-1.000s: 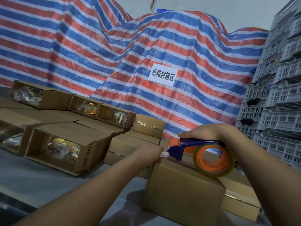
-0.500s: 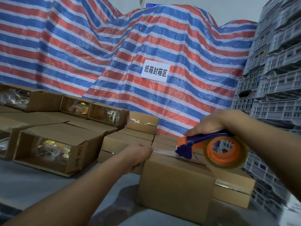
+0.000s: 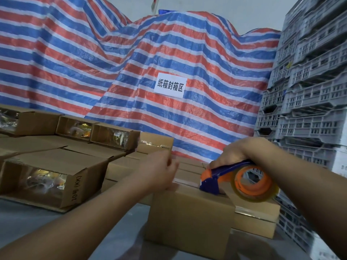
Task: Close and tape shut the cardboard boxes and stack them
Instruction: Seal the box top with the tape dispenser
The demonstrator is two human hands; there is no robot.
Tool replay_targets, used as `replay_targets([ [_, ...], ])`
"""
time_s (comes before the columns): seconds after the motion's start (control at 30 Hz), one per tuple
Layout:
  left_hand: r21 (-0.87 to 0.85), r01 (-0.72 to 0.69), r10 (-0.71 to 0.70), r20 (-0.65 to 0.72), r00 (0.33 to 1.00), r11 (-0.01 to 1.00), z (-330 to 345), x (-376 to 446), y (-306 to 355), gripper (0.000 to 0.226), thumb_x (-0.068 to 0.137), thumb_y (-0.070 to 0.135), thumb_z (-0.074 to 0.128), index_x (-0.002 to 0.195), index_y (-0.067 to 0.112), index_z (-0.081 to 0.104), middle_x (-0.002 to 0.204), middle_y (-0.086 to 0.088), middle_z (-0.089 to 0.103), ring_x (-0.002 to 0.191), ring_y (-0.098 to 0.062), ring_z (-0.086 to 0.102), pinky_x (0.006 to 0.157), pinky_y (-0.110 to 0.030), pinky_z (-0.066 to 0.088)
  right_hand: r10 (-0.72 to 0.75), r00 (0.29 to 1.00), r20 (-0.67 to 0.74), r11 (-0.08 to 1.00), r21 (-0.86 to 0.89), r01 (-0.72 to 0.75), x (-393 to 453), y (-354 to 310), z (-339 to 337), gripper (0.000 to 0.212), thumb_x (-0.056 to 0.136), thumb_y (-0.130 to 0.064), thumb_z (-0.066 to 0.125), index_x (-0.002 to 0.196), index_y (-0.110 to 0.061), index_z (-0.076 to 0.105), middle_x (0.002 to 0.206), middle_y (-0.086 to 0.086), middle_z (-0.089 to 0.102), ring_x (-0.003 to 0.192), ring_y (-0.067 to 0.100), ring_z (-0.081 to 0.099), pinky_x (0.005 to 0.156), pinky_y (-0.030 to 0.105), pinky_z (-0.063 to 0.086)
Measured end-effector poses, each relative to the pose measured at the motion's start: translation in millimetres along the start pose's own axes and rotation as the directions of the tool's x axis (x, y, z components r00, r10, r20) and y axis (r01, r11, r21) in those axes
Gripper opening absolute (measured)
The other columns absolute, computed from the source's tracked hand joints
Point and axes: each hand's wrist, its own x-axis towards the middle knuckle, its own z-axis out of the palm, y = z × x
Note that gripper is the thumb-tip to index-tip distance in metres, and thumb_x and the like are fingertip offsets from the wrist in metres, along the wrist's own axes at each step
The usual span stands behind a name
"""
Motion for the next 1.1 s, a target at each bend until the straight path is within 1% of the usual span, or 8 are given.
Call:
replay_targets([
  [0.07, 0.021, -0.113, 0.106, 0.21, 0.972, 0.993, 6, -8, 15, 0.043, 0.096, 0.06, 0.039, 0.123, 0.031, 0.053, 0.113, 0.017, 0.053, 0.103, -0.004, 0.054, 0.078, -0.025, 0.042, -0.004, 1.0, 0.029, 1.0, 0.026, 0.003, -1, 1, 1, 0.053, 0.085, -0.072, 0.056, 0.094, -0.02, 0.063, 0.051, -0.006, 0.066, 0.041, 0.006, 0.061, 0.039, 0.014, 0.045],
  [0.17, 0.317, -0.28, 0.121, 0.441, 0.889, 0.906, 21, -17, 22, 0.072, 0.087, 0.077, 0.033, 0.14, 0.03, 0.043, 0.14, 0.006, 0.05, 0.128, -0.018, 0.047, 0.095, -0.037, 0.044, -0.007, 0.999, 0.052, 0.999, 0.034, 0.006, 0, 4, 3, 0.053, 0.087, -0.072, 0.055, 0.097, -0.02, 0.062, 0.052, -0.006, 0.068, 0.043, 0.005, 0.063, 0.041, 0.014, 0.046],
  [0.4, 0.364, -0.342, 0.162, 0.443, 0.882, 0.866, 19, -20, 19, 0.07, 0.088, 0.074, 0.038, 0.141, 0.029, 0.042, 0.143, 0.005, 0.048, 0.126, -0.016, 0.048, 0.103, -0.04, 0.043, -0.039, 0.999, 0.011, 0.998, 0.044, 0.039, -1, 30, -1, 0.067, 0.082, -0.082, 0.049, 0.095, -0.019, 0.069, 0.074, -0.001, 0.072, 0.059, 0.012, 0.066, 0.065, 0.025, 0.051],
  [0.53, 0.365, -0.351, 0.18, 0.426, 0.886, 0.862, 21, -18, 13, 0.072, 0.086, 0.077, 0.034, 0.142, 0.032, 0.04, 0.145, 0.007, 0.046, 0.128, -0.015, 0.045, 0.103, -0.039, 0.041, -0.024, 0.999, 0.046, 0.995, 0.095, 0.02, -10, 70, -4, 0.077, 0.079, -0.079, 0.054, 0.117, -0.013, 0.067, 0.102, 0.01, 0.074, 0.089, 0.028, 0.072, 0.089, 0.034, 0.056],
  [0.63, 0.364, -0.373, 0.215, 0.405, 0.889, 0.854, 24, -17, 10, 0.074, 0.084, 0.08, 0.031, 0.141, 0.034, 0.04, 0.142, 0.009, 0.048, 0.125, -0.014, 0.048, 0.1, -0.037, 0.043, -0.019, 0.999, 0.043, 0.996, 0.084, 0.015, -13, 88, -1, 0.084, 0.069, -0.082, 0.06, 0.119, -0.015, 0.067, 0.109, 0.012, 0.075, 0.095, 0.028, 0.072, 0.099, 0.038, 0.054],
  [0.9, 0.347, -0.298, 0.114, 0.464, 0.879, 0.889, 24, -5, 26, 0.058, 0.073, 0.083, 0.048, 0.102, 0.033, 0.053, 0.091, 0.011, 0.057, 0.079, -0.006, 0.053, 0.066, -0.025, 0.044, -0.028, 0.999, 0.042, 0.999, 0.041, 0.026, 1, 81, 23, 0.091, 0.05, -0.086, 0.063, 0.112, -0.021, 0.069, 0.108, 0.011, 0.075, 0.098, 0.029, 0.073, 0.099, 0.047, 0.054],
  [1.0, 0.384, -0.361, 0.186, 0.422, 0.887, 0.85, 35, -1, 45, 0.07, 0.069, 0.087, 0.045, 0.11, 0.031, 0.054, 0.101, 0.008, 0.06, 0.087, -0.009, 0.056, 0.07, -0.027, 0.046, -0.016, 0.999, 0.037, 0.999, 0.03, 0.015, 0, 82, 23, 0.088, 0.051, -0.087, 0.062, 0.109, -0.022, 0.071, 0.105, 0.01, 0.076, 0.093, 0.027, 0.074, 0.096, 0.045, 0.055],
  [1.1, 0.294, -0.436, 0.253, 0.497, 0.83, 0.851, 51, -1, 64, 0.077, 0.071, 0.086, 0.043, 0.128, 0.034, 0.046, 0.12, 0.009, 0.057, 0.108, -0.018, 0.056, 0.077, -0.03, 0.041, -0.02, 0.999, 0.041, 1.0, 0.023, 0.019, -3, 82, 24, 0.086, 0.052, -0.087, 0.059, 0.107, -0.023, 0.072, 0.1, 0.007, 0.077, 0.082, 0.023, 0.073, 0.095, 0.042, 0.056],
])
